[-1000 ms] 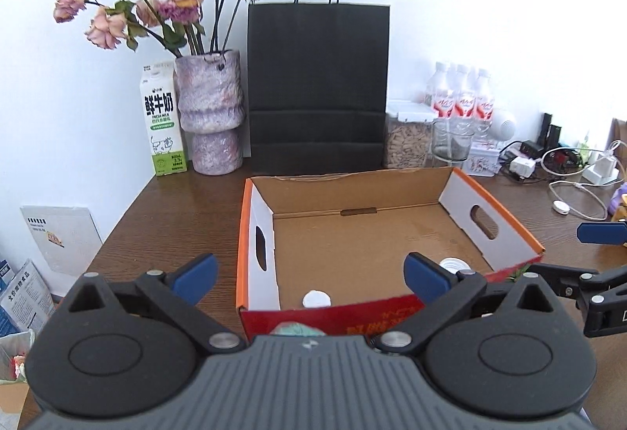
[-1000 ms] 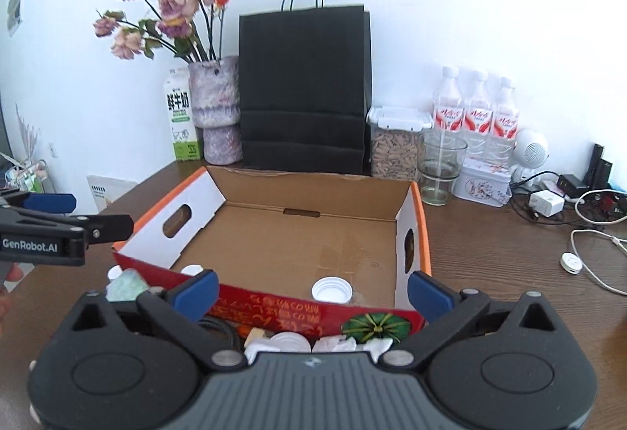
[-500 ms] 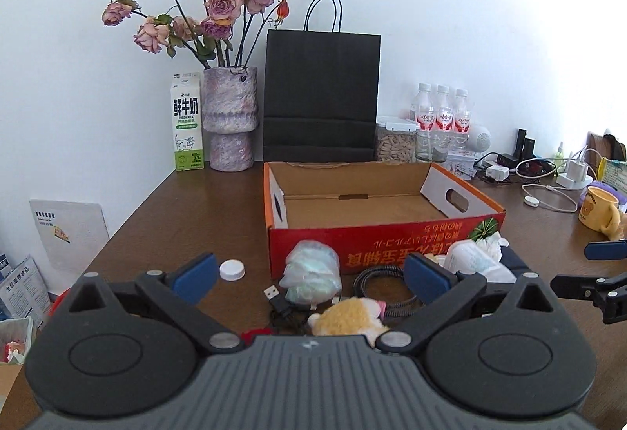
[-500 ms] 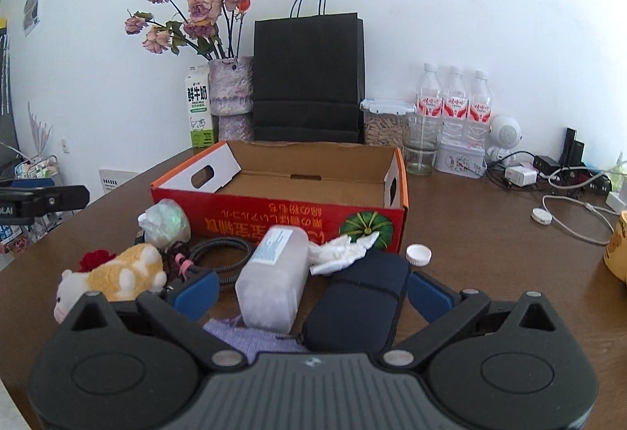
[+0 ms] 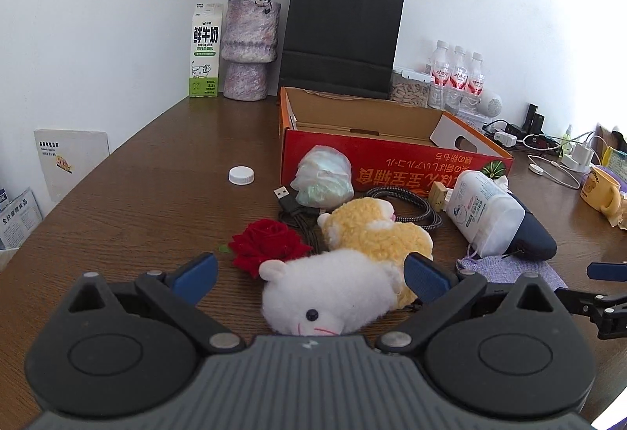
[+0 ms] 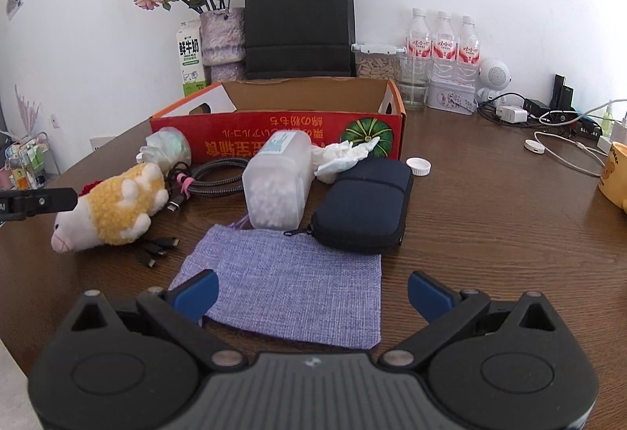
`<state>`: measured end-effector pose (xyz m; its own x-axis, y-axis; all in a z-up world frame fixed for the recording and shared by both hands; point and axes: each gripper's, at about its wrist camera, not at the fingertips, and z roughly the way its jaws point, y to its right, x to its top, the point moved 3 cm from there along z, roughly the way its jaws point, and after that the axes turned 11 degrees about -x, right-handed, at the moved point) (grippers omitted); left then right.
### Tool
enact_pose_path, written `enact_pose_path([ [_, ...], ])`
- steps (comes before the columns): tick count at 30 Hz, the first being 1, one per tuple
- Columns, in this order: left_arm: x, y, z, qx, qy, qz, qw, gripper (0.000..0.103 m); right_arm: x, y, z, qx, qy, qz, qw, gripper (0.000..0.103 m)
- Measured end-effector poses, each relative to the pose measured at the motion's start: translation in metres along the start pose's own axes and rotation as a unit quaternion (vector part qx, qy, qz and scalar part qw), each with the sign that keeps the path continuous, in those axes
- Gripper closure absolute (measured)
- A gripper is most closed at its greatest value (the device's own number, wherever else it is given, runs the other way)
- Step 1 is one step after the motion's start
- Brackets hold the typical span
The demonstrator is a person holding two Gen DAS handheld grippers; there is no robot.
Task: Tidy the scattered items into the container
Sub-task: 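Lower the left tool onto the white-and-yellow plush toy and close it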
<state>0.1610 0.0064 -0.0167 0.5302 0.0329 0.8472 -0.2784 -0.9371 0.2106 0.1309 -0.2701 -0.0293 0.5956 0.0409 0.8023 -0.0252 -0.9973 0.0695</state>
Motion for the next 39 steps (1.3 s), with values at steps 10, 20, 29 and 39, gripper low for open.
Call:
enact_pose_path([
  [10,-0.001,0.017,0.008,-0.001,-0.011,0.011,0.9999,0.000,0.003,-0.015,0.011,-0.003,-0.010,-0.002,1.000,0.000],
  [20,0.025,0.022,0.022,0.006,-0.016,0.014,0.9998,0.000,0.010,-0.016,0.031,-0.011,-0.032,0.016,0.999,0.000],
  [29,0.021,0.018,0.029,0.006,-0.032,0.001,0.9995,0.000,0.002,-0.026,0.042,-0.021,-0.033,-0.014,0.999,0.000],
  [39,0.035,0.024,0.052,-0.005,-0.055,-0.013,0.9984,0.000,0.001,-0.023,0.033,-0.003,-0.015,-0.022,1.000,0.036],
])
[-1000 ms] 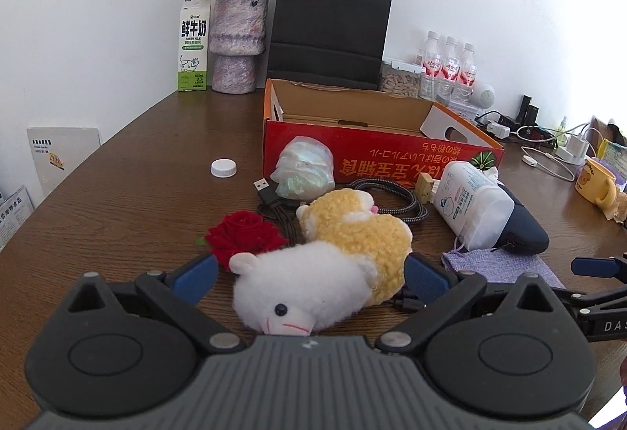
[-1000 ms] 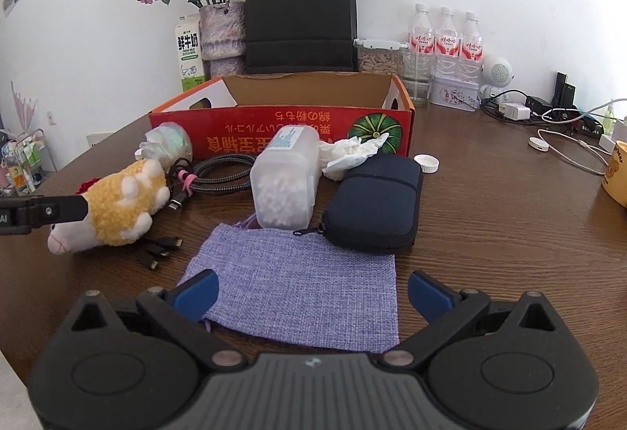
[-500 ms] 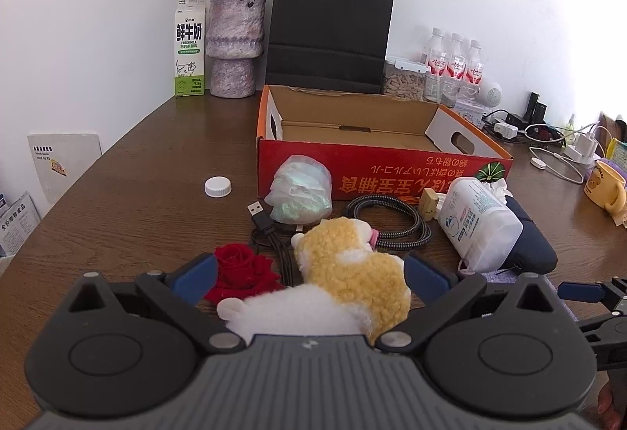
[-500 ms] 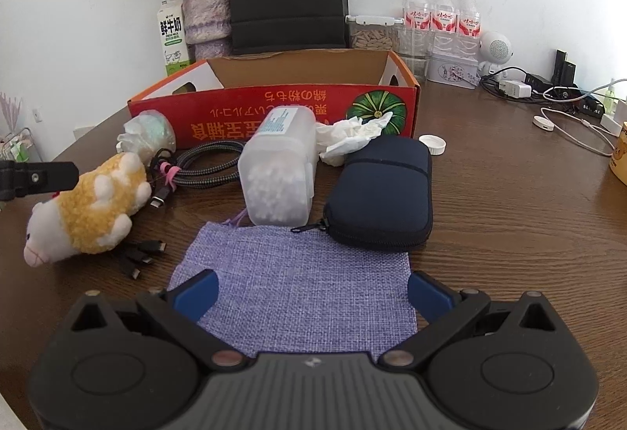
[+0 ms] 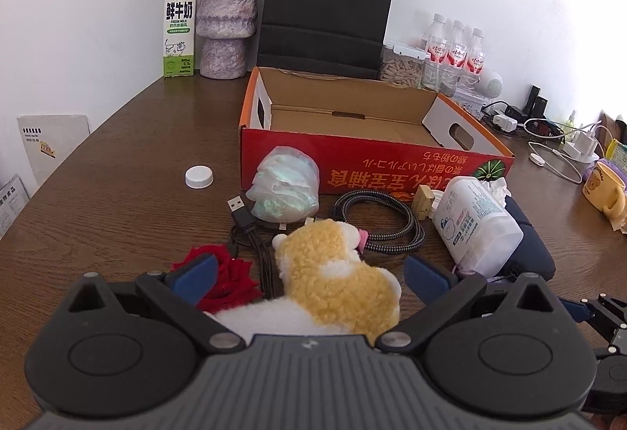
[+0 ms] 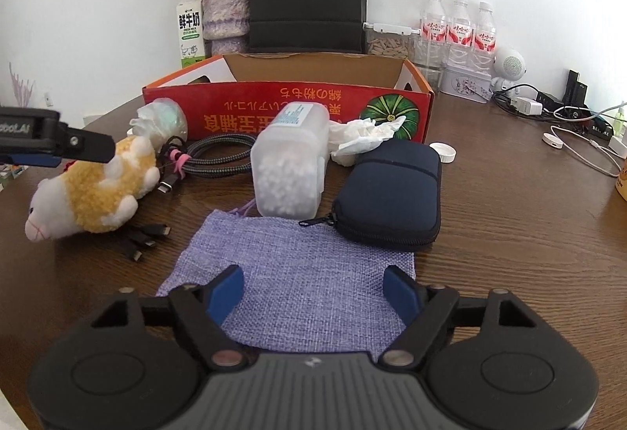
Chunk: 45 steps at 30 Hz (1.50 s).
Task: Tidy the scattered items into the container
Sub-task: 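Lower the left tool onto the white-and-yellow plush toy and close it, then grasp the purple drawstring pouch with right tool while left tool lifts the plush toy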
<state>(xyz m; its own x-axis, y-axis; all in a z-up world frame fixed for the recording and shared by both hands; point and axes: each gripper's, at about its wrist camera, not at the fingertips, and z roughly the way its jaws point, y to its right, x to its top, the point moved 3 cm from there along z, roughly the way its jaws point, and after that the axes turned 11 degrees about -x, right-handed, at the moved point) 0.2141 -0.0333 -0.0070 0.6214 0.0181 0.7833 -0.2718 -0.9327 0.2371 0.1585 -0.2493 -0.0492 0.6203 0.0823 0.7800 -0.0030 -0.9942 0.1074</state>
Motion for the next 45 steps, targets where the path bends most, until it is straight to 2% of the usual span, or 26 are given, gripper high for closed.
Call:
enact_pose_path([
  [1,0.002,0.000,0.003,0.000,-0.004,-0.003,1.0000,0.000,0.000,0.000,-0.001,0.001,0.002,0.001,1.000,0.045],
  [2,0.005,-0.001,0.007,-0.001,-0.011,-0.010,0.9999,0.000,0.000,0.001,-0.002,0.002,0.004,0.002,1.000,0.061],
  [3,0.006,-0.003,0.011,-0.004,-0.020,-0.018,0.9996,0.000,0.000,0.001,-0.003,0.001,0.006,0.002,1.000,0.070],
  [4,0.007,-0.004,0.015,-0.011,-0.030,-0.026,0.9991,0.000,0.001,0.002,-0.004,0.004,0.006,0.003,1.000,0.084],
  [5,0.007,-0.006,0.020,-0.017,-0.043,-0.035,0.9983,0.001,0.001,0.003,-0.004,0.005,0.005,0.003,1.000,0.088],
  [7,0.004,-0.008,0.028,-0.025,-0.064,-0.044,0.9967,0.013,0.001,0.004,-0.005,0.005,0.002,0.003,1.000,0.090],
  [9,0.003,-0.007,0.030,-0.030,-0.067,-0.037,0.9966,0.031,0.001,0.010,-0.006,0.009,-0.002,0.018,1.000,0.082],
  [10,0.003,-0.006,0.030,-0.033,-0.069,-0.037,0.9964,0.035,0.002,0.012,-0.007,0.009,-0.006,0.022,1.000,0.057],
  [11,0.003,-0.006,0.029,-0.037,-0.067,-0.038,0.9963,0.038,0.002,0.013,-0.008,0.006,-0.007,0.022,1.000,0.021],
  [12,0.003,-0.006,0.027,-0.040,-0.066,-0.039,0.9962,0.041,0.002,0.015,-0.012,0.001,0.001,0.022,1.000,0.008],
  [13,0.003,-0.006,0.026,-0.042,-0.063,-0.042,0.9963,0.042,0.001,0.015,-0.016,-0.002,0.010,0.022,1.000,0.002],
  [22,-0.002,-0.011,-0.018,-0.053,-0.009,-0.048,0.9974,0.051,-0.005,0.010,-0.014,0.011,-0.027,0.041,0.999,0.001],
  [27,-0.009,-0.016,-0.036,-0.049,0.006,-0.044,0.9978,0.052,-0.001,-0.021,-0.017,0.039,-0.017,0.007,0.999,0.001],
  [30,-0.013,-0.019,-0.038,-0.052,0.008,-0.045,0.9976,0.052,0.005,-0.035,-0.012,0.033,-0.013,-0.010,0.999,0.001],
  [31,-0.014,-0.019,-0.038,-0.053,0.010,-0.045,0.9976,0.052,0.007,-0.039,-0.009,0.033,-0.013,-0.016,0.999,0.003],
  [35,-0.017,-0.022,-0.042,-0.056,0.017,-0.043,0.9974,0.052,0.008,-0.047,-0.005,0.024,-0.018,-0.033,0.999,0.033],
  [36,-0.018,-0.022,-0.043,-0.056,0.017,-0.041,0.9974,0.052,0.007,-0.047,-0.006,0.032,-0.018,-0.032,0.999,0.037],
  [38,-0.020,-0.022,-0.043,-0.058,0.018,-0.041,0.9973,0.052,0.007,-0.048,-0.009,0.039,-0.015,-0.040,0.998,0.056],
  [40,-0.022,-0.022,-0.043,-0.061,0.017,-0.039,0.9972,0.052,0.006,-0.049,-0.013,0.047,-0.014,-0.045,0.998,0.069],
  [45,-0.025,-0.021,-0.044,-0.064,0.018,-0.035,0.9972,0.052,0.005,-0.043,-0.018,0.057,-0.015,-0.034,0.998,0.082],
])
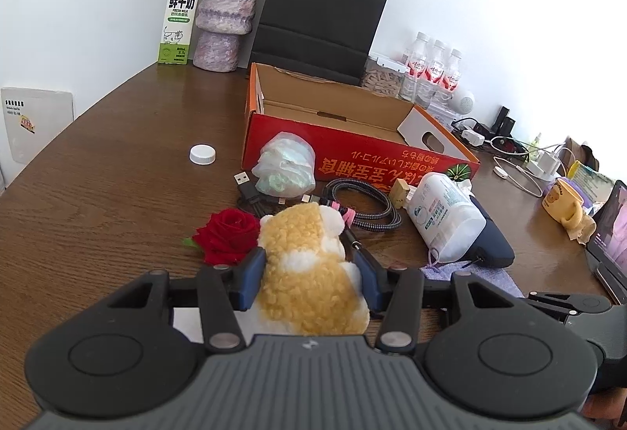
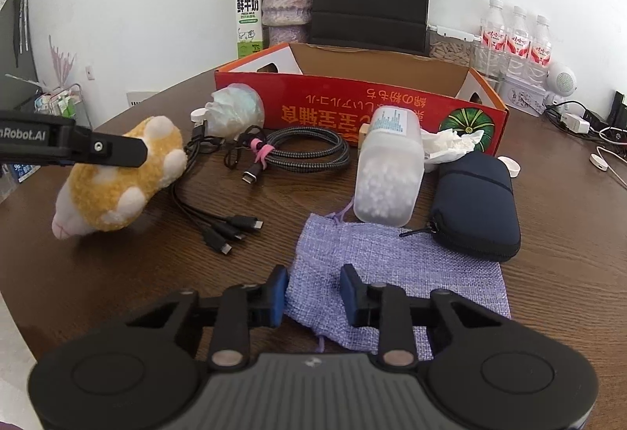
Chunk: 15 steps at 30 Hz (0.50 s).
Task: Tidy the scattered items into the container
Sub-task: 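Grasp the purple drawstring pouch with right tool while left tool lifts the plush toy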
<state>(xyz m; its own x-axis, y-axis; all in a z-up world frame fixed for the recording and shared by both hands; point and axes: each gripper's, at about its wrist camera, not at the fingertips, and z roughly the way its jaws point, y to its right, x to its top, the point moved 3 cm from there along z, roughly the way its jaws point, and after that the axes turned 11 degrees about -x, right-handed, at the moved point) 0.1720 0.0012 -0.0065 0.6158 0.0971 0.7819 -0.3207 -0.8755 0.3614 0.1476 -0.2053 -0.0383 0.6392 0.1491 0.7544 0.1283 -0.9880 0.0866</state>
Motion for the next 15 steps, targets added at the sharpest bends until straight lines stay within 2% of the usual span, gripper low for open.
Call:
enact_pose_path([
  [1,0.000,0.000,-0.001,0.000,0.000,0.001,1.0000,0.052,0.000,0.002,-0.002,0.002,0.002,0.005,1.000,0.087],
  [2,-0.001,0.001,-0.001,0.000,0.001,0.002,1.0000,0.052,0.000,0.005,-0.005,0.007,0.005,0.011,1.000,0.099],
  [8,-0.002,0.003,-0.008,-0.003,0.006,0.000,1.0000,0.053,0.002,0.020,-0.023,0.004,0.031,0.038,0.999,0.101],
  [15,0.002,0.014,-0.021,-0.001,0.025,0.014,0.9996,0.066,0.013,0.032,-0.050,-0.001,0.076,0.048,0.996,0.101],
])
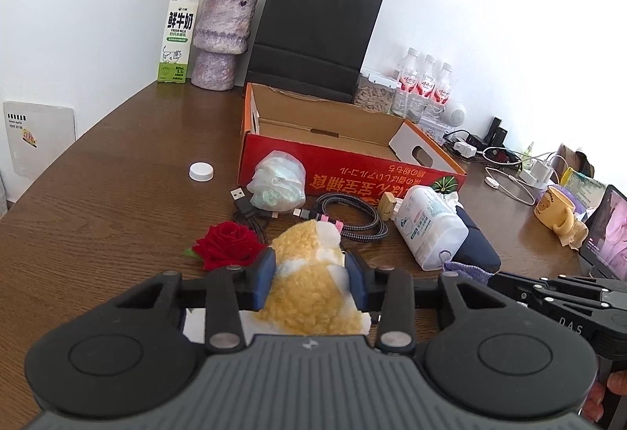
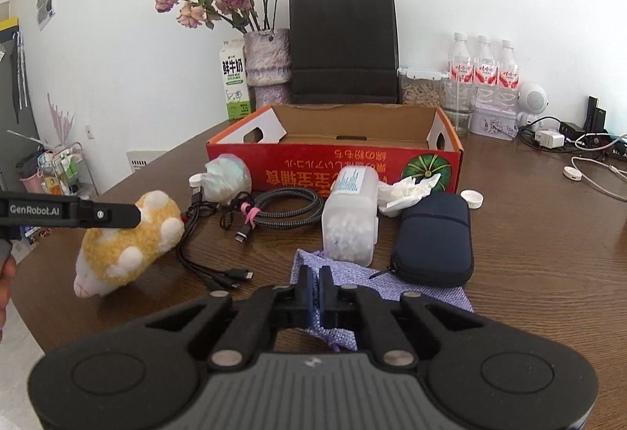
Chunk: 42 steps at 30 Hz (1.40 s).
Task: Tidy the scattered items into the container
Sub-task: 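Grasp the purple drawstring pouch with right tool while left tool lifts the plush toy, then carry plush toy and pouch into the box and open both tools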
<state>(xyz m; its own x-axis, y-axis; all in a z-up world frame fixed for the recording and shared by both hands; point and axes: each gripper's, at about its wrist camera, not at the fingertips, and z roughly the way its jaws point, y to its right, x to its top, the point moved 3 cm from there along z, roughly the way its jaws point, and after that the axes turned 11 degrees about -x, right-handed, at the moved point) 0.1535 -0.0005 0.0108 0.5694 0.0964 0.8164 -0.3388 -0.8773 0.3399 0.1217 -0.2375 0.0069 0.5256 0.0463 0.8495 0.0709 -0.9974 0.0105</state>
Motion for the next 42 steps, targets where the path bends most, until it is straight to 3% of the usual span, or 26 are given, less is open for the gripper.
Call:
enact_pose_path([
  [5,-0.001,0.005,0.000,0.003,-0.001,0.009,1.0000,0.070,0.005,0.002,-0.008,0.001,0.014,0.002,1.000,0.101],
  [10,-0.007,0.014,0.021,0.003,-0.041,0.027,0.9988,0.067,-0.009,-0.007,0.001,0.012,-0.006,-0.004,1.000,0.101],
  [15,-0.014,0.016,0.039,0.013,-0.081,0.046,0.9956,0.035,-0.023,-0.014,0.012,0.005,-0.030,-0.028,0.999,0.099],
  [17,-0.015,0.018,0.043,0.025,-0.096,0.062,0.9932,0.025,-0.024,-0.017,0.016,0.000,-0.041,-0.048,0.998,0.092],
  [20,-0.016,0.018,0.054,0.022,-0.137,0.073,0.9876,0.026,-0.021,-0.023,0.024,-0.004,-0.059,-0.081,0.995,0.078],
  [23,-0.017,0.015,0.065,0.020,-0.175,0.072,0.9817,0.037,-0.017,-0.027,0.036,-0.003,-0.085,-0.108,0.990,0.069],
  [28,-0.017,0.008,0.072,0.017,-0.200,0.051,0.9784,0.046,-0.013,-0.028,0.055,0.003,-0.138,-0.115,0.984,0.051],
  [30,-0.015,0.007,0.072,0.013,-0.205,0.047,0.9775,0.051,-0.011,-0.025,0.058,0.011,-0.150,-0.106,0.983,0.049],
  [31,-0.015,0.007,0.071,0.012,-0.206,0.050,0.9771,0.051,-0.010,-0.023,0.060,0.014,-0.155,-0.104,0.982,0.049],
  [33,-0.015,0.009,0.070,0.009,-0.206,0.055,0.9771,0.053,-0.008,-0.021,0.061,0.019,-0.159,-0.099,0.982,0.062],
  [35,-0.015,0.010,0.067,0.006,-0.201,0.054,0.9780,0.054,-0.005,-0.019,0.060,0.024,-0.163,-0.089,0.982,0.092],
  [42,-0.001,0.022,0.039,-0.018,-0.162,0.066,0.9844,0.055,0.007,-0.002,0.039,0.036,-0.132,-0.044,0.990,0.096],
])
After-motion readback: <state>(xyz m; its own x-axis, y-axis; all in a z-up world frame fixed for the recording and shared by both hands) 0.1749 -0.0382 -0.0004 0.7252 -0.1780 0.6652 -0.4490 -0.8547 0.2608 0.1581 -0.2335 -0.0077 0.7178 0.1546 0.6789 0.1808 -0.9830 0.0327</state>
